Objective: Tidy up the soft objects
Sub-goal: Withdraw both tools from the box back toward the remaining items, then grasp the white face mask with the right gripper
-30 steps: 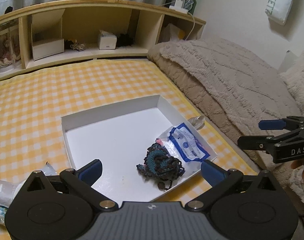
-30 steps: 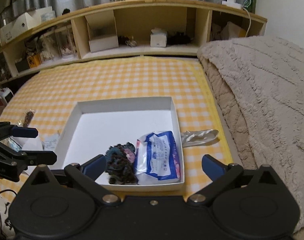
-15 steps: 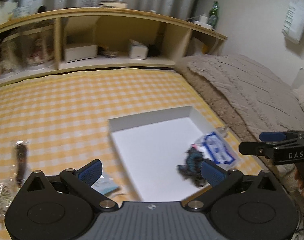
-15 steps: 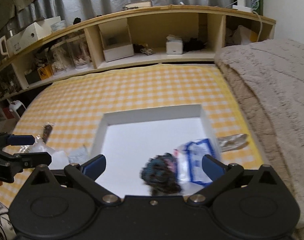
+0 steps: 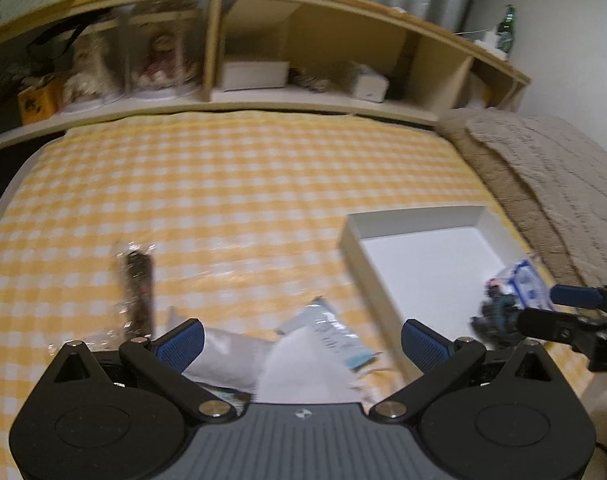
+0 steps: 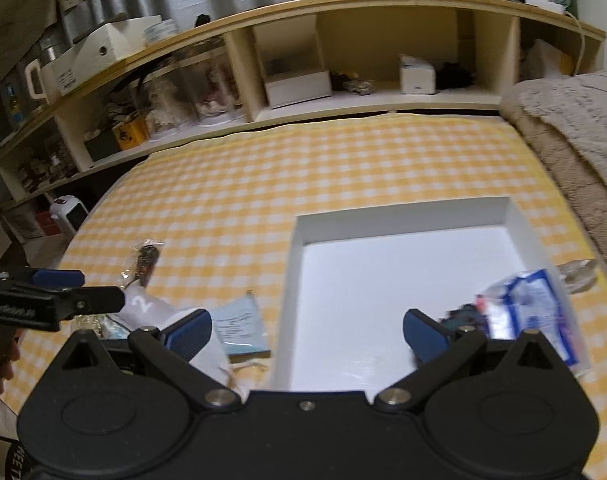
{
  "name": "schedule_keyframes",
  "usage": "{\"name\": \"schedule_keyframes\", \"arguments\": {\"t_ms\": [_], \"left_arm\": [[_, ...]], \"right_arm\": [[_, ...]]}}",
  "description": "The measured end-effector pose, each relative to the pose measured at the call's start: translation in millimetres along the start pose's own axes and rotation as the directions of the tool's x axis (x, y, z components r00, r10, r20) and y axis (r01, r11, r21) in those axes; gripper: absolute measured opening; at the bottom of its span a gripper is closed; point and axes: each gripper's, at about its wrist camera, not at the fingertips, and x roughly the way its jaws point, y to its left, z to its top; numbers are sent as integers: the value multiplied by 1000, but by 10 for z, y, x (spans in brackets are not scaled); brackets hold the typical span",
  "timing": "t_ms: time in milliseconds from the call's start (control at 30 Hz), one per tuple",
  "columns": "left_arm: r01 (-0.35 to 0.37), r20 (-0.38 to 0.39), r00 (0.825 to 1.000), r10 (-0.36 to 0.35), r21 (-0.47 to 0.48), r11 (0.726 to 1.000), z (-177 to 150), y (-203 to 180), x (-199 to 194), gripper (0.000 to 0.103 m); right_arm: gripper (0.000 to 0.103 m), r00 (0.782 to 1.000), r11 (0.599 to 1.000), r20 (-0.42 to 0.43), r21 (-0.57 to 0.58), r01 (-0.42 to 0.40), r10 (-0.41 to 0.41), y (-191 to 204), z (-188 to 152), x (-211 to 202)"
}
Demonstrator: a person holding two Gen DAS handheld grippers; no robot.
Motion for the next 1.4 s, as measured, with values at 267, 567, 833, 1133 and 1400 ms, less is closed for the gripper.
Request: {"name": "schedule_keyframes", "arguments": {"t_ms": [267,567,833,1133,1400], "left_arm": [[-34,-32,999,32,-55,998,-15,354,253,103],[-24,-83,996,25,19,1000,-11,483,561,103],[-5,-204,979,6,4,1000,-96,624,804,103],[38,-263,965,9,171,985,-76,650,829,103],[-29,-321,938,128,297,955,-198,670,1028,103]], "right_arm": [[103,999,999,32,6,-43,43,326,-87,259],[103,986,988,-56,-6,-155,154,678,-210,724],[102,978,951,-166,-260,-167,126,1062,-468,1099],[102,946,924,-304,-318,-211,112,1196,-767,1428],[75,947,924,-304,-320,-207,107,1185,-820,1473]]}}
